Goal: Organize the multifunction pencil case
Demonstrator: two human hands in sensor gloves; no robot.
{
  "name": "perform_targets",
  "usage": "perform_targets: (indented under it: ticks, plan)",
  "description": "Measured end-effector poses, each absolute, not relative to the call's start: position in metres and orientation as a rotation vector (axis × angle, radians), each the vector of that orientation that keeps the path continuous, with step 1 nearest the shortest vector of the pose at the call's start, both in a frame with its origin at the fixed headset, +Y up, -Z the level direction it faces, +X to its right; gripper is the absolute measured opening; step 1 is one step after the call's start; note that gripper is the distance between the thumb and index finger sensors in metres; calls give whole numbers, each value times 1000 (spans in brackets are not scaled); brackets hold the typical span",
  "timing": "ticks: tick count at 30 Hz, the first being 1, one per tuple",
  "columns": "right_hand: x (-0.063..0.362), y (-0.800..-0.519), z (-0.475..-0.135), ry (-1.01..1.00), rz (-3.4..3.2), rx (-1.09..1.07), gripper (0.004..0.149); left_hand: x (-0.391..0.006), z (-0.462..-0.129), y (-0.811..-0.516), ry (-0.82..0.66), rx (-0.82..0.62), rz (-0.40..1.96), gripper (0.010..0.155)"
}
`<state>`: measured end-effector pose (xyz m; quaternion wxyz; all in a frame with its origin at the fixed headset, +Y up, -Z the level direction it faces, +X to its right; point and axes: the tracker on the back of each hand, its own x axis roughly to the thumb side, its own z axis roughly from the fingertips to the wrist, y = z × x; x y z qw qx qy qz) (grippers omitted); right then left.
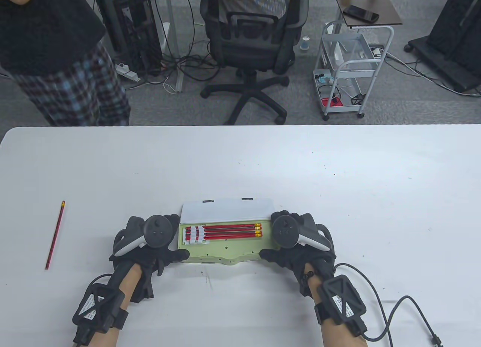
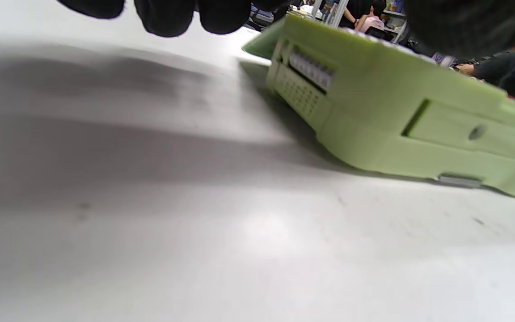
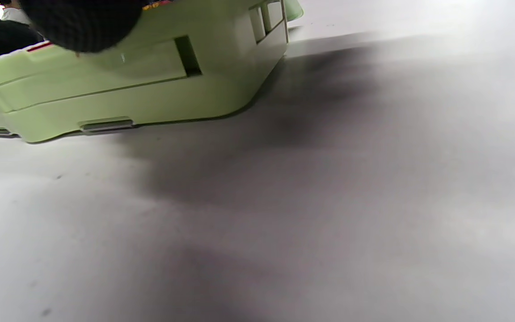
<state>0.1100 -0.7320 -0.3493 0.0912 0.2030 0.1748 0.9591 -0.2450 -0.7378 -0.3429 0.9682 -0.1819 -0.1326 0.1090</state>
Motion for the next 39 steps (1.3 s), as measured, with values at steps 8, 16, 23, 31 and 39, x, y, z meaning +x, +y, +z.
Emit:
perform_targets:
  ticks: [8, 16, 23, 31, 39]
  plan:
    - [110, -732, -350, 520, 2864, 610, 103, -304, -355, -712, 67, -211, 116, 89]
    - [108, -732, -351, 524, 2867, 610, 103, -422, -359, -701, 523, -221, 85, 68]
    - [108, -732, -351, 527, 2867, 612, 103, -464, -348, -713, 679, -265, -46, 61]
    - [107, -731, -351, 530, 2871, 615, 103, -466, -348, -732, 756, -369, -114, 59]
    - [107, -731, -350, 528, 2875, 616, 103, -459, -352, -742, 775, -409, -175, 56]
